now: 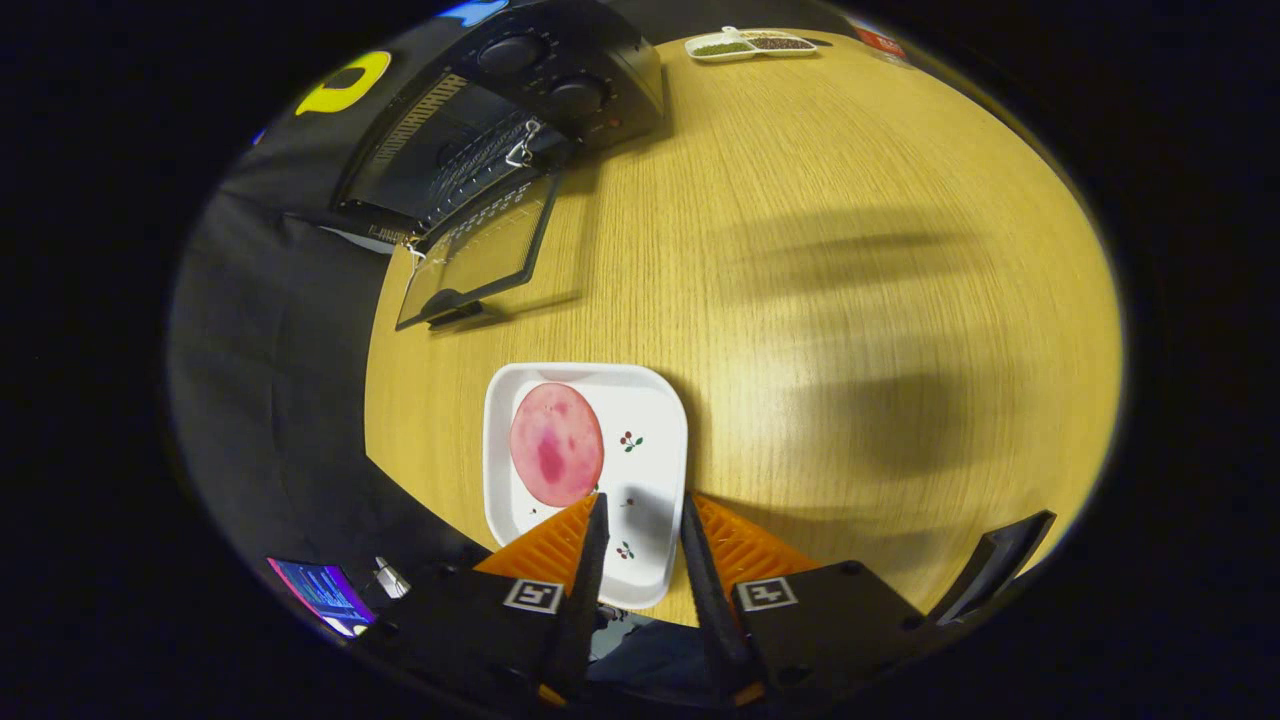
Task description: Open the toaster oven, put the food inside, and close the toaster oven door.
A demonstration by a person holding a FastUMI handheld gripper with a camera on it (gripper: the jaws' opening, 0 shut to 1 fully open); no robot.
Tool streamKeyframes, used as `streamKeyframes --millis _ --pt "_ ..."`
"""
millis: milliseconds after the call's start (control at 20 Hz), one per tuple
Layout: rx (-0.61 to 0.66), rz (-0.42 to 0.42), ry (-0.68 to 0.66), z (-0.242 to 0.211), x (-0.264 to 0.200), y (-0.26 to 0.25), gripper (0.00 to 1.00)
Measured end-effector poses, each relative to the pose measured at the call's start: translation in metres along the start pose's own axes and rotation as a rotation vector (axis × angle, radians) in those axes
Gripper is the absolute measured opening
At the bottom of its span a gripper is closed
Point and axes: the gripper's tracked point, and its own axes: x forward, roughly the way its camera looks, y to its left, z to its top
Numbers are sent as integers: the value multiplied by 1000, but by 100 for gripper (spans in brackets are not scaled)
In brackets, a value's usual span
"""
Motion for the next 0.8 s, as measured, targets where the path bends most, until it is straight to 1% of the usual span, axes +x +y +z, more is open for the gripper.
streamKeyframes --millis 100,150,200,300,450,650,800 --pt "-16 -28 0 1 -3 -9 31" --pt "-6 -13 2 0 1 -9 21" --pt "-4 -1 7 -1 0 -8 7" --pt "-5 8 1 2 -3 -8 2" --pt "-12 22 5 -4 1 -7 2" --pt "89 98 -3 -8 -1 4 2" --pt "134 133 -34 -9 -6 12 2"
